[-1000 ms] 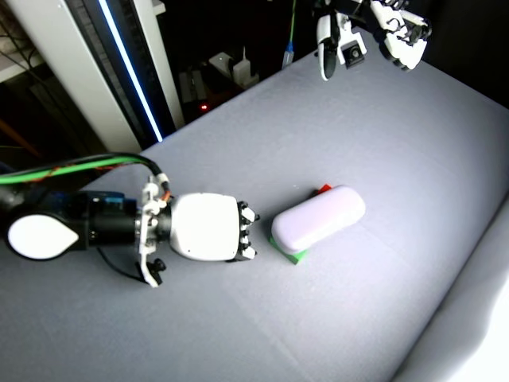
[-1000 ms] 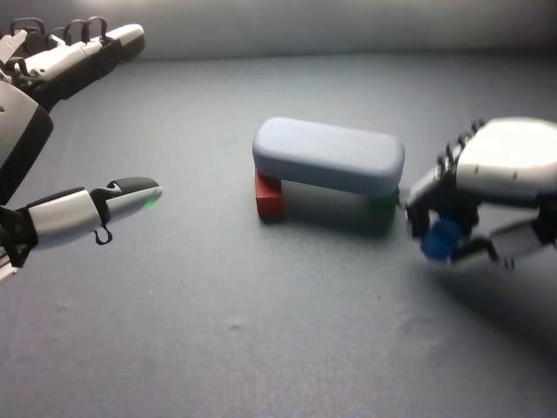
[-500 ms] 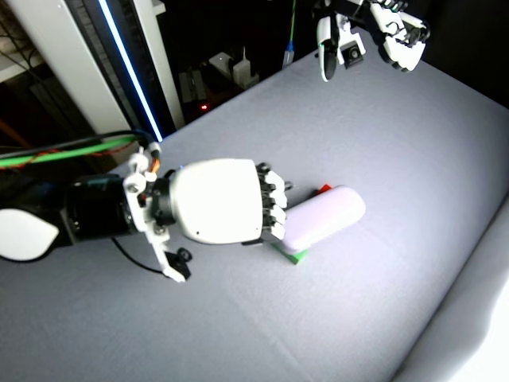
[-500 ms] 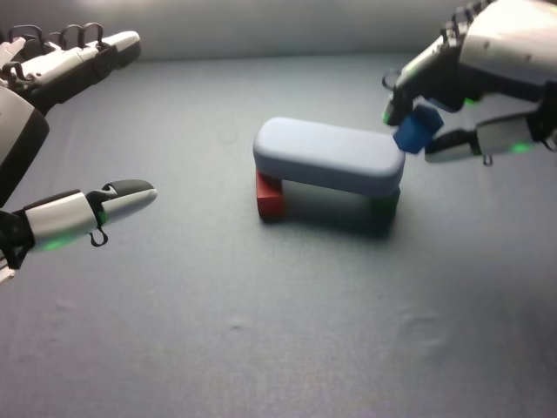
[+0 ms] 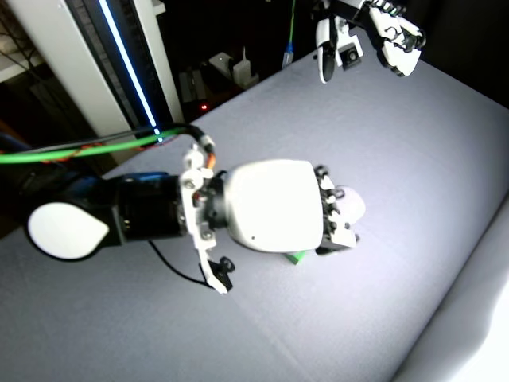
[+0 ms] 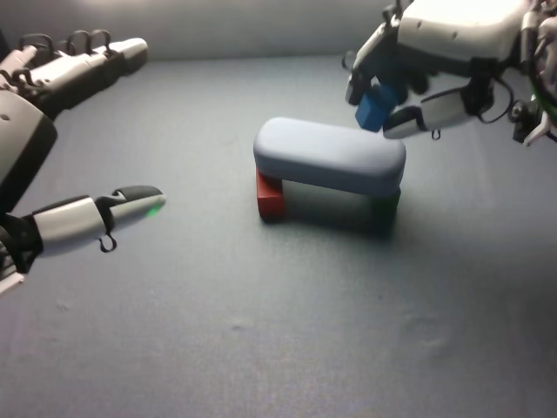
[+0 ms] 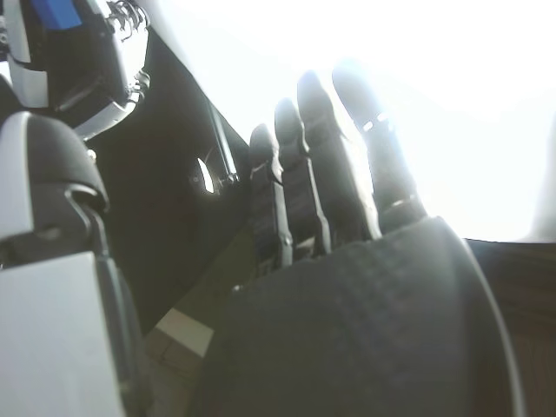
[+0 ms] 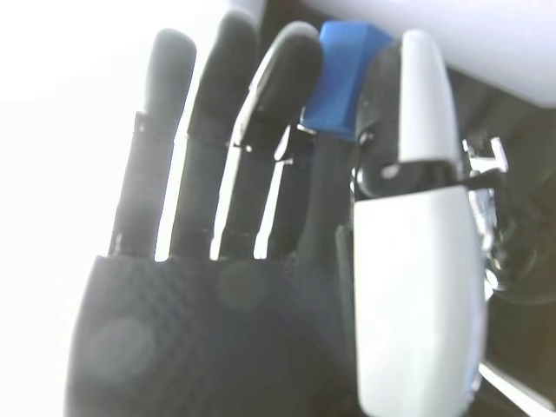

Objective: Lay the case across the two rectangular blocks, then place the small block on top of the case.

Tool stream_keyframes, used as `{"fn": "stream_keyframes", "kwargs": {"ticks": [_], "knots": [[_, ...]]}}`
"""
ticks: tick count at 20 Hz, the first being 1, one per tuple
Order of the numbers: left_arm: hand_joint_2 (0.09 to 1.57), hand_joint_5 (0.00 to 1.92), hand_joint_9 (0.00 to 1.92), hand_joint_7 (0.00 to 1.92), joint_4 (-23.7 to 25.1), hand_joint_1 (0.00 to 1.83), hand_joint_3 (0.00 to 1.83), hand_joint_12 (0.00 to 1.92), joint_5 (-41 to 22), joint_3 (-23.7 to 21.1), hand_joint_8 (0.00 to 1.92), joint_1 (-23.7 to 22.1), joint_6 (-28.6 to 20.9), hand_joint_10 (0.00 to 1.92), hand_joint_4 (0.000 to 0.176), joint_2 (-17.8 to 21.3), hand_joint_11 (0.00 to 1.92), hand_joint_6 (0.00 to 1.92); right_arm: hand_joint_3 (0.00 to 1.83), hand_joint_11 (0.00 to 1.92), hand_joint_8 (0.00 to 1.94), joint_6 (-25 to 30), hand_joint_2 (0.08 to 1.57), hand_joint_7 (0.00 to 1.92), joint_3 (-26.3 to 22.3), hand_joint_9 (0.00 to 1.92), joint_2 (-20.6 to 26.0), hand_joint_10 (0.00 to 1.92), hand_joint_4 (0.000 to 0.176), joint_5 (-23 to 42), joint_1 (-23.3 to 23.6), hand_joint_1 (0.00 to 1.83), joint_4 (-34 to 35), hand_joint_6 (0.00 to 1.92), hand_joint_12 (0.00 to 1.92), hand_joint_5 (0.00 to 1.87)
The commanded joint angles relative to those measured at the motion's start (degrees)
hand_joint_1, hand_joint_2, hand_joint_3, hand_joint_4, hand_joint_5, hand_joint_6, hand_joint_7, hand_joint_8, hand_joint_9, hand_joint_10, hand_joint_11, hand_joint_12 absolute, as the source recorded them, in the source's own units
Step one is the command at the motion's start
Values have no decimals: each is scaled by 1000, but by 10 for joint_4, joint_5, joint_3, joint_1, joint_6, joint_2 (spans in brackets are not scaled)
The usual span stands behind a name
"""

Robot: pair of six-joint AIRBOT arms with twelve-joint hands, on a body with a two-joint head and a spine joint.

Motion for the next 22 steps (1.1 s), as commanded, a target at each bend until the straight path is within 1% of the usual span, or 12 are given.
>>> {"fn": "stream_keyframes", "kwargs": {"ticks": [1, 2, 3, 6, 7, 9, 11, 15, 17, 20, 21, 22], "knots": [[958, 396, 475, 428, 10, 960, 1, 1077, -64, 4, 1, -5, -3, 1, 0, -3, 136, 0, 0, 1179, 911, 0, 1043, 1228, 4, 1264, -1, 1264, 0, 42, 10, 1197, 18, 685, 1632, 1149], [955, 394, 492, 441, 10, 978, 0, 1081, -64, 4, 6, -5, -3, 8, 0, -3, 137, 0, 0, 981, 958, 0, 1039, 1152, 7, 1137, -5, 1113, 0, 36, 11, 1289, 14, 373, 1564, 1218], [957, 392, 483, 435, 10, 973, 0, 1082, -64, 4, 2, -6, -3, 3, 0, -3, 128, 0, 1, 937, 1151, 0, 1069, 1053, 9, 1062, -8, 1359, 0, 29, 12, 1282, 8, 330, 1719, 1207], [963, 393, 477, 433, 11, 948, 2, 1077, -63, 5, 1, -6, -4, 1, 0, -4, 106, 1, 0, 1007, 987, 0, 1050, 1134, 13, 1129, -15, 1123, 0, 13, 14, 1291, -5, 416, 1520, 1174], [963, 393, 477, 433, 11, 948, 2, 1077, -63, 5, 1, -7, -5, 1, 0, -5, 106, 1, 0, 1007, 987, 0, 1050, 1134, 13, 1129, -17, 1123, 0, 10, 14, 1291, -8, 416, 1520, 1174], [961, 393, 475, 426, 12, 957, 1, 1069, -63, 5, 0, -7, -5, 1, 0, -5, 103, 1, 2, 1138, 928, 1, 1045, 1210, 12, 1233, -18, 1298, 0, 8, 14, 1198, -12, 694, 1645, 1139], [963, 393, 467, 429, 12, 955, 1, 1050, -63, 5, 2, -7, -5, 0, 0, -5, 90, 1, 0, 1097, 1072, 2, 1068, 1107, 10, 1213, -18, 1299, 0, 8, 14, 1282, -16, 479, 1653, 1124], [968, 380, 466, 424, 12, 964, 1, 1003, -62, 5, 1, -7, -6, 2, 0, -6, 106, 0, 0, 904, 768, 8, 1021, 1218, 9, 1111, -18, 929, 0, 8, 14, 1286, -28, 421, 1423, 1219], [962, 388, 463, 426, 12, 974, 0, 1011, -62, 5, 2, -7, -6, 0, 0, -6, 109, 3, 0, 798, 956, 10, 1033, 1115, 7, 1029, -18, 1019, 0, 8, 14, 1276, -33, 279, 1532, 1298], [969, 384, 461, 423, 12, 963, 1, 1057, -62, 5, 0, -7, -6, 2, 0, -7, 101, 0, 0, 832, 774, 11, 1021, 1166, 3, 1049, -18, 847, 0, 8, 14, 1267, -36, 411, 1400, 1270], [966, 381, 465, 421, 12, 971, 0, 1051, -62, 5, 0, -7, -6, 3, 0, -7, 94, 0, 0, 900, 940, 11, 1031, 1139, 1, 1052, -18, 1124, 0, 8, 14, 1289, -37, 263, 1590, 1285], [964, 381, 464, 425, 12, 986, 0, 1051, -62, 5, 2, -7, -6, 3, 0, -7, 88, 0, 0, 921, 852, 11, 1019, 1171, -1, 1055, -18, 1147, 0, 8, 14, 1283, -39, 276, 1595, 1300]]}}
